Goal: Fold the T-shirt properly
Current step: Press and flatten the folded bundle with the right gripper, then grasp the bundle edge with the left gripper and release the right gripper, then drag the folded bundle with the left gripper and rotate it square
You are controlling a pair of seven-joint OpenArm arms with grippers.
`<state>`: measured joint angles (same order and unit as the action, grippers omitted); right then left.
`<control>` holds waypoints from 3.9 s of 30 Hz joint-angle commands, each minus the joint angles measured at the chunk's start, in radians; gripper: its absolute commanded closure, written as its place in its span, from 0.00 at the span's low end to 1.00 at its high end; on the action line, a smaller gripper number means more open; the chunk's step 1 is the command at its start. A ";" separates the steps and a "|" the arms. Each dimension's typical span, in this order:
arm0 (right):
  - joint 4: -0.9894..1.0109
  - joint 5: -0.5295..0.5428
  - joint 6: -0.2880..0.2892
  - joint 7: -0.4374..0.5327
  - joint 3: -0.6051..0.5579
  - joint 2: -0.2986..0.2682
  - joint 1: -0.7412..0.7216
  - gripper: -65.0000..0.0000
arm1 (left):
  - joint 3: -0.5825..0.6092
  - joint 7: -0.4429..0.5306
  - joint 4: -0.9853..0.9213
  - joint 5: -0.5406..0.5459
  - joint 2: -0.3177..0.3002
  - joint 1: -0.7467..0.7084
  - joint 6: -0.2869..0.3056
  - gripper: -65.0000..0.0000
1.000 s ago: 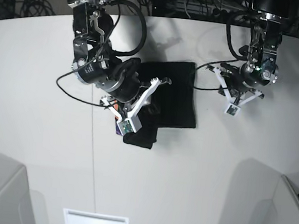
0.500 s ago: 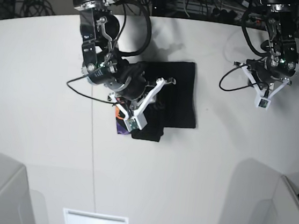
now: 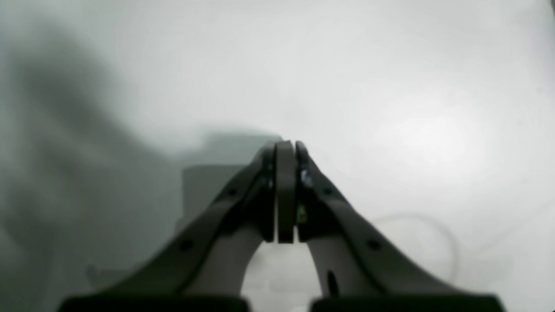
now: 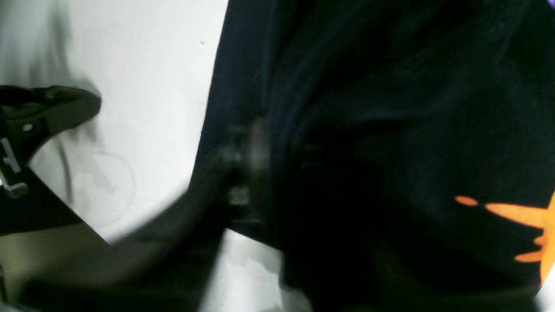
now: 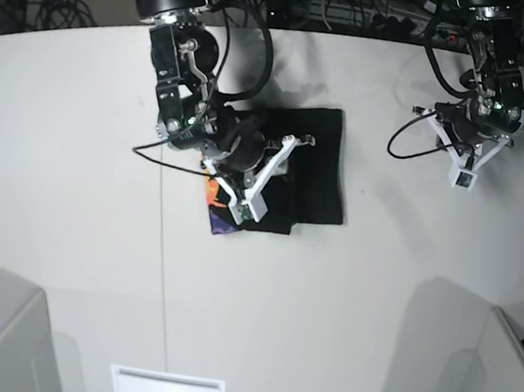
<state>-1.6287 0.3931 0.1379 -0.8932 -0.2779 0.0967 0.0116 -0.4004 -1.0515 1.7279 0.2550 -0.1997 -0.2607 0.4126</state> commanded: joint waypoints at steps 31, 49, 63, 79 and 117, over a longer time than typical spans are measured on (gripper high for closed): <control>-0.161 0.013 0.002 0.021 -0.312 -0.004 -0.095 0.48 | -0.064 0.009 0.022 0.004 -0.005 0.007 0.002 1.00; -0.285 0.016 0.006 0.088 0.230 -0.151 0.144 1.00 | -0.068 -0.022 0.070 0.577 0.062 0.007 0.099 1.00; -0.282 0.014 0.006 0.084 0.236 -0.265 0.219 1.00 | -0.062 -0.020 -0.108 0.605 0.176 0.090 0.105 0.13; -0.287 0.020 0.006 0.088 0.237 -0.300 0.242 1.00 | 0.093 0.081 -0.340 0.597 0.200 0.202 0.033 0.13; -0.285 0.023 0.012 0.090 0.750 -0.190 0.321 1.00 | 0.748 -0.006 -0.343 0.599 -0.134 0.522 -0.128 1.00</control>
<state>-1.8965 0.4110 0.1429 -0.8227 0.4679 -0.0849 0.3408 0.3546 -1.0641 1.3701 0.8394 -0.3286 0.2405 0.2794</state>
